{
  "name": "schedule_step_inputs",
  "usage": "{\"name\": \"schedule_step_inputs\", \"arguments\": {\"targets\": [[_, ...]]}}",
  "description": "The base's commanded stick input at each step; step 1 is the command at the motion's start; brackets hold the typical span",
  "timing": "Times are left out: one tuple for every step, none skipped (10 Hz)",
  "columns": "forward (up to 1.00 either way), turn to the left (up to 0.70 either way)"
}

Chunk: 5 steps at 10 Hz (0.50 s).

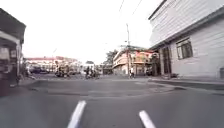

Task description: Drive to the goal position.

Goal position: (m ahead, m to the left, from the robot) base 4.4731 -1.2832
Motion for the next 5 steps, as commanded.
{"name": "schedule_step_inputs", "arguments": {"targets": [[1.00, -0.40], [1.00, -0.40], [1.00, -0.40], [1.00, -0.40], [1.00, -0.40]]}}
